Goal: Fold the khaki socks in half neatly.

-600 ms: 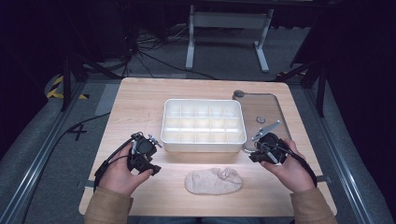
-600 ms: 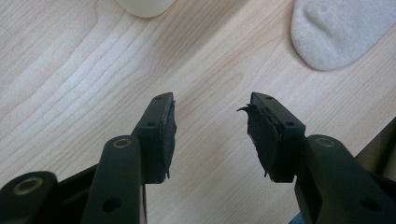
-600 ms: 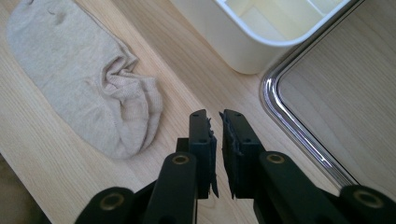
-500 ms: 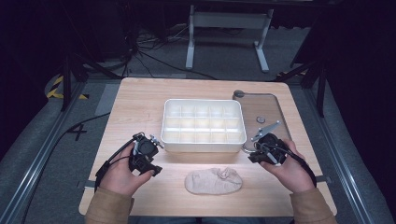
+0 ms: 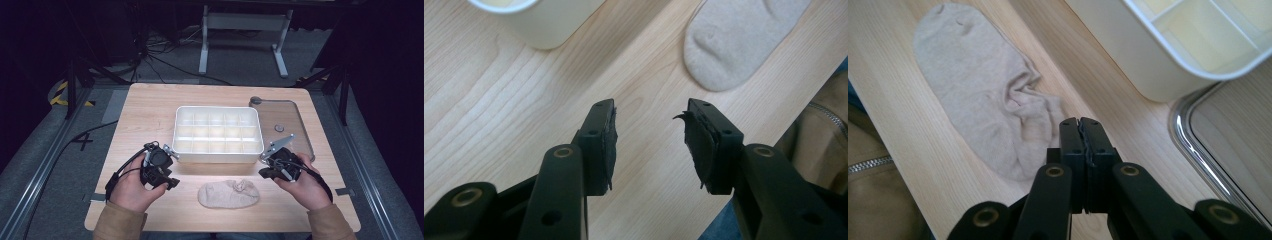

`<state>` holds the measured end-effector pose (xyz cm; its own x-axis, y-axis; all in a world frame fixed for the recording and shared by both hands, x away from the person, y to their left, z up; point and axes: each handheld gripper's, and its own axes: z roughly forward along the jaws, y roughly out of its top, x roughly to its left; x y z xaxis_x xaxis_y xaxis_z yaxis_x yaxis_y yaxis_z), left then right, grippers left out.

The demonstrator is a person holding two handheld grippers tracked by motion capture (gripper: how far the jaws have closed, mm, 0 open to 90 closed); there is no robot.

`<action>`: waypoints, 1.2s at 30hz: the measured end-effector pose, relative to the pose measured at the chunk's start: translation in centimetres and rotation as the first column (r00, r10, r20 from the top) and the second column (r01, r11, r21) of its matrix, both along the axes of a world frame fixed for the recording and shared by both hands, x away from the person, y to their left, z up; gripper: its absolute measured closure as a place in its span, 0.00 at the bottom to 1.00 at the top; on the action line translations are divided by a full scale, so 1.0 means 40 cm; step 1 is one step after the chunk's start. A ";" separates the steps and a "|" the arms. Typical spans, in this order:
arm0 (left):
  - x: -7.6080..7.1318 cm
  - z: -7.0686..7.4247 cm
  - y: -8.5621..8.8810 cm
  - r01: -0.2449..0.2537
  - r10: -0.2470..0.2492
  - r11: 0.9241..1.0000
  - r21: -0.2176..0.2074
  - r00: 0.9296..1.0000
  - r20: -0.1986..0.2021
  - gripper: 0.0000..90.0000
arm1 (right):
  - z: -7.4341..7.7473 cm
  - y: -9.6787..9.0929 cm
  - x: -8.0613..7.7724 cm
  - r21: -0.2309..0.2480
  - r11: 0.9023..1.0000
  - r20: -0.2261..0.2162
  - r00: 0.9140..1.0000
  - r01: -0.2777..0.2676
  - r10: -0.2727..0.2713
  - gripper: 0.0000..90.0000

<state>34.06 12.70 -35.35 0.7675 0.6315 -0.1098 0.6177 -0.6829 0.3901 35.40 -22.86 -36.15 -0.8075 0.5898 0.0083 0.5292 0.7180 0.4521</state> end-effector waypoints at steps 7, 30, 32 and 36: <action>-0.011 -0.005 -0.010 -0.007 0.007 0.999 -0.034 1.000 0.004 0.66 | -0.004 0.038 -0.012 0.039 0.998 -0.008 0.999 -0.042 0.043 0.99; -0.014 -0.029 -0.058 0.065 -0.066 0.997 -0.051 0.998 -0.015 0.73 | -0.100 0.189 -0.067 0.019 0.973 -0.050 0.972 -0.230 0.231 1.00; -0.014 -0.034 -0.061 0.062 -0.063 0.997 -0.050 0.998 -0.020 0.74 | -0.114 0.197 -0.073 0.017 0.968 -0.039 0.967 -0.250 0.250 1.00; -0.012 -0.043 -0.065 0.066 -0.068 0.996 -0.058 0.997 -0.031 0.75 | -0.146 0.210 -0.082 0.011 0.964 -0.054 0.962 -0.266 0.266 1.00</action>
